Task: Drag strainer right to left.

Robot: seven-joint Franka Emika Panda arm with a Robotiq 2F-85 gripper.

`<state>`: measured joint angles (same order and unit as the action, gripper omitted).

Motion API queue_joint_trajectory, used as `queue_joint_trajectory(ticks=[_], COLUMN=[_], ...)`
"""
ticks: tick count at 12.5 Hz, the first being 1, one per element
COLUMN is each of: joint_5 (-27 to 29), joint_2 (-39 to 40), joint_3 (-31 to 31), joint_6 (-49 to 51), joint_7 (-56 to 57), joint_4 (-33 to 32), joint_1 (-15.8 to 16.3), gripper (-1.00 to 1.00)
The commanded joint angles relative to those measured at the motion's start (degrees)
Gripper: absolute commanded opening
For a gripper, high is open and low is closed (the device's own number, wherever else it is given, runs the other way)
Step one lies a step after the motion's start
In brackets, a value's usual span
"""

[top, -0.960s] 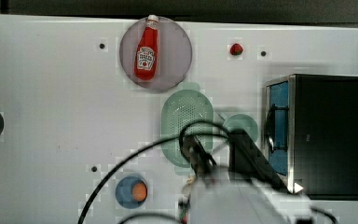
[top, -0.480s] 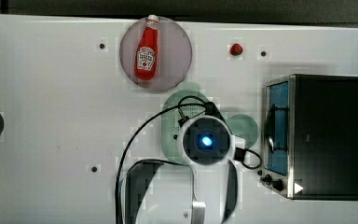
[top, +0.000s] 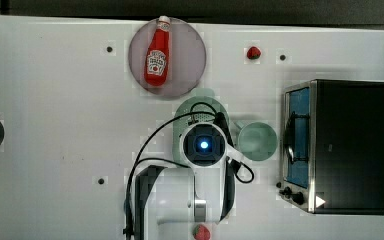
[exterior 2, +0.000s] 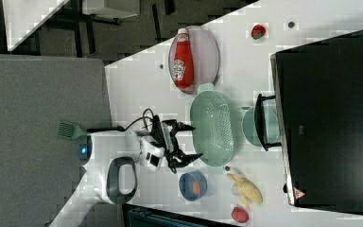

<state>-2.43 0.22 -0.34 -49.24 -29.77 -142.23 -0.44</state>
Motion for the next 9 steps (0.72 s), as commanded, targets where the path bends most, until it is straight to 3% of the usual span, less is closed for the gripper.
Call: queue_joint_trajectory(ticks=[1, 9], joint_5=[-0.23, -0.16], joint_2=[6.68, 20.02], joint_3=[-0.06, 1.7], joint_6=[-6.41, -19.33], joint_7=[-6.61, -14.12], joint_4=[-0.16, 0.09], joint_1=[-0.82, 1.54], gripper=[1.0, 1.0])
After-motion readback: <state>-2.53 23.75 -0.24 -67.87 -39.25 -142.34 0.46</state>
